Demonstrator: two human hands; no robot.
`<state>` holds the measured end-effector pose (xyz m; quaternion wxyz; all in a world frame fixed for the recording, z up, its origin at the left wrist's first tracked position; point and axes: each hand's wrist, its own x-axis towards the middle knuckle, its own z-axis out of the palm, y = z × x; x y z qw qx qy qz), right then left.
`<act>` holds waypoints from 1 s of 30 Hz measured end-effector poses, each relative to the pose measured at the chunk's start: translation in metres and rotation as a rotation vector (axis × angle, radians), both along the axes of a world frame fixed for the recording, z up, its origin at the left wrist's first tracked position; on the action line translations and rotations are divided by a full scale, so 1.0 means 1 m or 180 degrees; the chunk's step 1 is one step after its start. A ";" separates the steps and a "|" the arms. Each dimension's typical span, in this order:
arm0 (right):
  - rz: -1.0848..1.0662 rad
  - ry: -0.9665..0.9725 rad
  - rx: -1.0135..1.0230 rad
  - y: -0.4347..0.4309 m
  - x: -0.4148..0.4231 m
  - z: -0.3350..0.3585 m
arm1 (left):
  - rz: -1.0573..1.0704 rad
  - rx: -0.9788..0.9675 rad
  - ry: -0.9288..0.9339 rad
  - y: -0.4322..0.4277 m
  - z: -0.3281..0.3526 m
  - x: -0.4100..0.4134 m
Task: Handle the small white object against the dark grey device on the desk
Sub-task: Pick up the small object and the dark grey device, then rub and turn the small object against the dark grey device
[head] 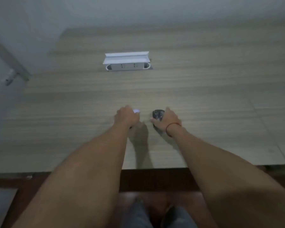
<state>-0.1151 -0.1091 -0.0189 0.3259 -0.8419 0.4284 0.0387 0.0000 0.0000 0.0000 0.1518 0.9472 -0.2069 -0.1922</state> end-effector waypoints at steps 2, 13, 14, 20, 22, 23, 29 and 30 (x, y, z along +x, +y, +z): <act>-0.0032 -0.0040 -0.0030 0.006 -0.004 -0.019 | 0.0172 0.0032 -0.0114 0.003 -0.018 -0.001; -0.0808 -0.1032 -0.1297 0.029 0.003 -0.103 | 0.0429 -0.0801 -0.1263 0.026 -0.114 -0.014; -0.0865 -0.1128 -0.1342 0.027 0.006 -0.104 | 0.0427 -0.0910 -0.1370 0.026 -0.118 -0.016; -0.0711 -0.1527 -0.1112 0.024 0.003 -0.115 | 0.0576 -0.1416 -0.1590 0.029 -0.135 -0.018; -0.0554 -0.1600 -0.1055 0.030 -0.010 -0.115 | 0.0544 -0.1416 -0.1601 0.034 -0.134 -0.027; -0.0450 -0.1529 -0.0945 0.035 -0.017 -0.112 | 0.0571 -0.1308 -0.1535 0.040 -0.133 -0.034; -0.0122 -0.1494 -0.0690 0.046 -0.035 -0.108 | 0.0475 -0.1550 -0.1445 0.048 -0.133 -0.058; -0.0087 -0.1523 -0.0677 0.046 -0.038 -0.109 | 0.0504 -0.1602 -0.1442 0.050 -0.134 -0.059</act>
